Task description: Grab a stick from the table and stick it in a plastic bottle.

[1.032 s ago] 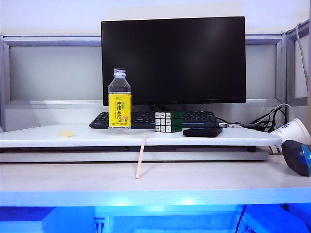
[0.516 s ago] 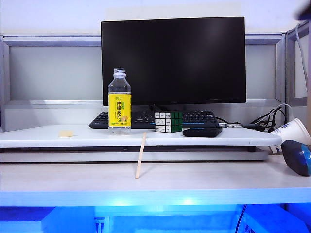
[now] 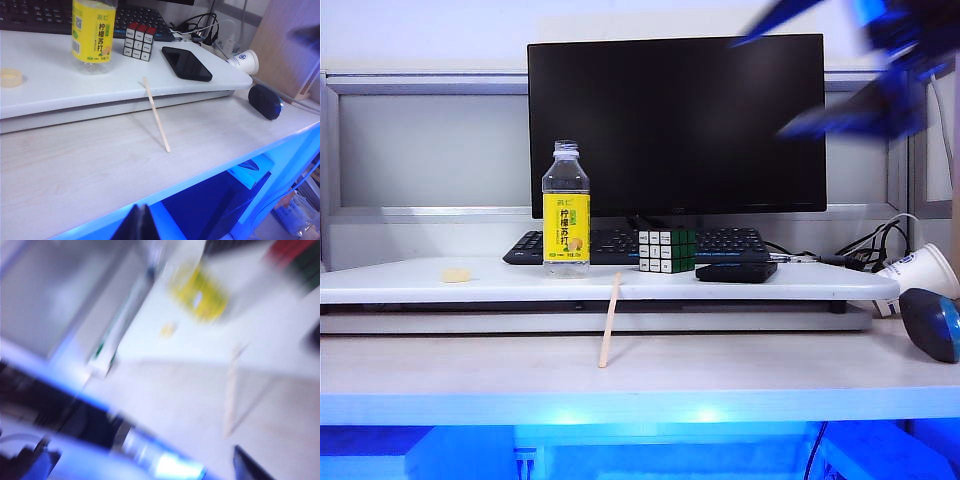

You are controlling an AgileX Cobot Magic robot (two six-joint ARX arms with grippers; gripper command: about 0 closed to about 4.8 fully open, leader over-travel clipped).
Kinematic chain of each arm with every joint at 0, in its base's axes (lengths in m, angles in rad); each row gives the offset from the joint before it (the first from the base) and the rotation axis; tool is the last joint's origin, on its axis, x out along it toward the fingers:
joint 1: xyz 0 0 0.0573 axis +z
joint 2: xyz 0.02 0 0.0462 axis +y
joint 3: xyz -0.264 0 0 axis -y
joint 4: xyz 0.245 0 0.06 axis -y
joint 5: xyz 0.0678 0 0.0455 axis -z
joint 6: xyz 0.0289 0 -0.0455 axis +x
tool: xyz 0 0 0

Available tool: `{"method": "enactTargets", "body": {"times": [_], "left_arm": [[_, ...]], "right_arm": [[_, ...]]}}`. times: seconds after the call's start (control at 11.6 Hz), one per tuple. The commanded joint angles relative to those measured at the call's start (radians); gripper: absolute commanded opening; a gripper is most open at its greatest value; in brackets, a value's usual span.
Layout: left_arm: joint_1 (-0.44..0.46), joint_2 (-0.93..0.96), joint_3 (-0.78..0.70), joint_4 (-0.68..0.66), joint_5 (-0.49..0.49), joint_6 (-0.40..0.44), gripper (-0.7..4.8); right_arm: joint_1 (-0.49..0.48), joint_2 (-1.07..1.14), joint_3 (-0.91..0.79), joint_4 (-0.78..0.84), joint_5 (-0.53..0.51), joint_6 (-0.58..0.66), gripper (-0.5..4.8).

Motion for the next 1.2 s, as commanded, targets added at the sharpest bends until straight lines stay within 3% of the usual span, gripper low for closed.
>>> {"method": "enactTargets", "body": {"times": [0.09,0.43,0.77,1.2], "left_arm": [[0.0,0.001,0.001,-0.016,0.014,-0.002,-0.05],[0.0,0.001,0.001,-0.016,0.015,-0.002,-0.05],[0.0,0.001,0.001,-0.016,0.016,-0.002,-0.05],[0.0,0.001,0.001,-0.016,0.015,-0.002,-0.05]], "right_arm": [[0.098,0.288,0.111,0.045,0.003,0.02,4.79],[0.18,0.712,0.399,0.059,0.098,0.022,4.79],[0.213,0.849,0.491,0.031,0.151,0.045,4.79],[0.221,0.882,0.491,0.095,0.169,0.09,4.79]]}}
